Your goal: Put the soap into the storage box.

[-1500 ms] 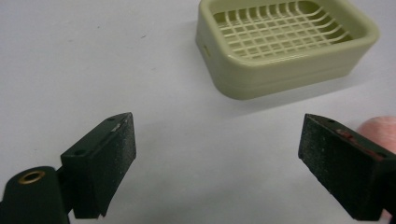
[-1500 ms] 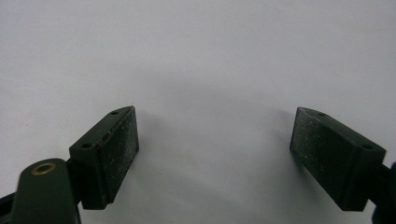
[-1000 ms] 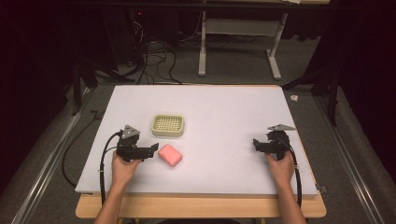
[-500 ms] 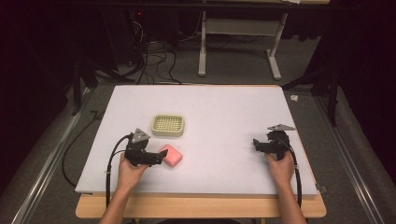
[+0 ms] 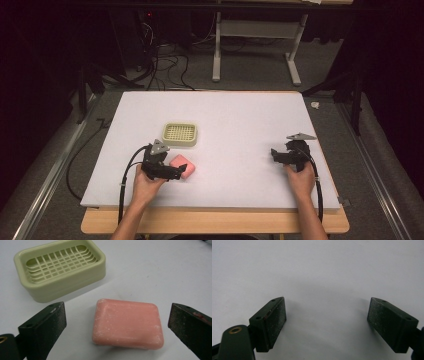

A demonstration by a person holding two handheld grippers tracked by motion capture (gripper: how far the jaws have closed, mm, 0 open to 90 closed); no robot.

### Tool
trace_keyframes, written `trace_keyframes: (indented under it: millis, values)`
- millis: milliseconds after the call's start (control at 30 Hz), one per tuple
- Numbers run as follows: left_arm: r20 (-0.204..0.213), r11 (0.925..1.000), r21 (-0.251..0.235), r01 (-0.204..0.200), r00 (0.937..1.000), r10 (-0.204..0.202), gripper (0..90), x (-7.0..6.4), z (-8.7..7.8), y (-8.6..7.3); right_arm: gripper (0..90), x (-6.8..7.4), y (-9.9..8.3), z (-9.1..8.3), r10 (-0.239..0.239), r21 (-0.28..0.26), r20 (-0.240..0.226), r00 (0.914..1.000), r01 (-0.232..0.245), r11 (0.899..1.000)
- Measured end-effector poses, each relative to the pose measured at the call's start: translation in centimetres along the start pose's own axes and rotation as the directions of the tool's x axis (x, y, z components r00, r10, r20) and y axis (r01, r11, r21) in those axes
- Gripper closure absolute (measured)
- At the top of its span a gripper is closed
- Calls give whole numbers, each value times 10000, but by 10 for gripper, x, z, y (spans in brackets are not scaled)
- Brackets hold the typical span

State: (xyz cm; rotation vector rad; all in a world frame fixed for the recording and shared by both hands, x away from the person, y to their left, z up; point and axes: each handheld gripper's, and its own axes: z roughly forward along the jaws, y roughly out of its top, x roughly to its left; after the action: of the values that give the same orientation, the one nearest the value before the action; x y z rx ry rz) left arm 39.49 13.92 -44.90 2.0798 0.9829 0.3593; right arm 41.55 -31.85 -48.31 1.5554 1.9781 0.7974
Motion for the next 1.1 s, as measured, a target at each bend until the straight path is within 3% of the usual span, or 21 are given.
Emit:
trace_keyframes:
  millis: [433, 1100]
  values:
    - [151, 9985, 478, -284, 9995, 277, 2, -8, 17, 0, 161, 0, 0, 0, 2, 2, 0, 10000, -2, 10000]
    - [23, 9932, 1043, -517, 9987, 518, 13, -10, 38, -3, 161, 0, 0, 0, -28, -15, 5, 10000, 28, 10000]
